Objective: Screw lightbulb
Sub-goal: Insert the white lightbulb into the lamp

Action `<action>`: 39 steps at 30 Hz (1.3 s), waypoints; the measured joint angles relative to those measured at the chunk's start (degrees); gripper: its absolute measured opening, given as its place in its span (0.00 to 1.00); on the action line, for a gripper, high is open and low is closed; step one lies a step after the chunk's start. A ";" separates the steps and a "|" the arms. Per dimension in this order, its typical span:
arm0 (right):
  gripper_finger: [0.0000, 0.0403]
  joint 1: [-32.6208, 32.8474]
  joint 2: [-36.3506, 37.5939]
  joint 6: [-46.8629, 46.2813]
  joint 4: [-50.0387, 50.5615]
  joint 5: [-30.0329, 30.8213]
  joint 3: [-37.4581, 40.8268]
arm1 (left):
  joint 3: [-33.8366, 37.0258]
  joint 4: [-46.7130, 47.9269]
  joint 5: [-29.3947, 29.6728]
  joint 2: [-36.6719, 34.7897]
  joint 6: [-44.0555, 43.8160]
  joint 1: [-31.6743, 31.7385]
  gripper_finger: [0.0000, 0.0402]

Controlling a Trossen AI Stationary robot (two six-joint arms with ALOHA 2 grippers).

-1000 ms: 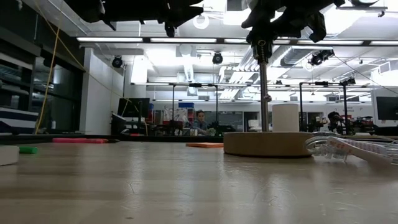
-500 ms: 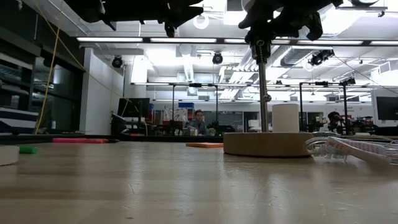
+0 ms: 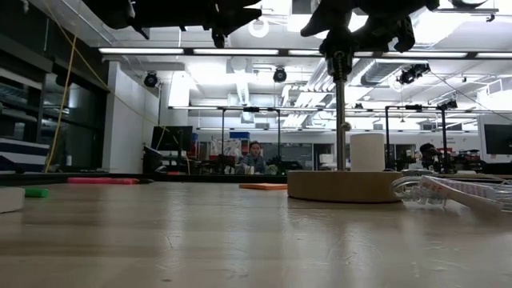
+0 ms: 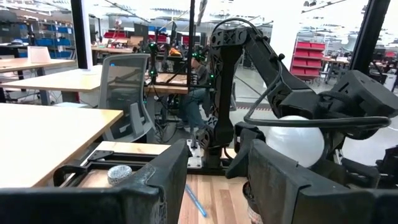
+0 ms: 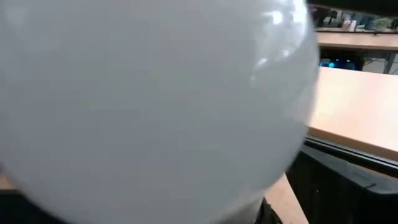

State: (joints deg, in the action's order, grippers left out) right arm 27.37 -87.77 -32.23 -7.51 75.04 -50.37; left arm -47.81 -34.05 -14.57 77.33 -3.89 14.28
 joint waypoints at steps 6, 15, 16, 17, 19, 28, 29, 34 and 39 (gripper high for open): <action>0.80 0.02 0.00 1.17 0.03 0.24 0.00 | 0.00 0.27 -0.02 -0.01 0.08 0.46 0.38; 0.80 0.17 0.02 1.58 0.00 -0.03 -0.02 | 0.00 0.74 -0.02 -0.32 0.11 1.23 0.38; 0.80 0.27 0.02 1.66 -0.02 -0.09 -0.02 | 0.00 0.82 -0.02 -0.50 0.45 1.39 0.38; 0.80 0.39 0.11 1.66 -0.02 -0.09 -0.02 | 0.00 0.95 -0.02 -0.77 0.80 1.51 0.38; 0.80 0.77 0.52 1.73 -0.16 -0.10 -0.03 | 0.00 1.30 -0.04 -1.44 1.02 2.04 0.38; 0.80 1.66 4.60 9.52 -0.46 2.49 -0.11 | 0.00 1.64 0.01 -3.33 0.97 3.45 0.38; 0.80 1.66 5.03 10.02 -0.48 2.45 -0.13 | 0.00 1.69 0.02 -3.39 0.99 3.45 0.38; 0.80 1.66 5.75 10.21 -0.50 0.97 -0.13 | 0.00 2.01 0.00 -3.46 0.95 3.43 0.38; 0.80 0.62 5.73 7.98 -0.46 -3.82 -0.13 | 0.00 3.21 -0.02 -3.46 0.51 3.43 0.38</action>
State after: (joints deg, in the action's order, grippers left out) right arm 27.99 -82.04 -24.24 -7.97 71.23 -50.50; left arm -47.81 -30.84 -14.59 73.87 -3.38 17.72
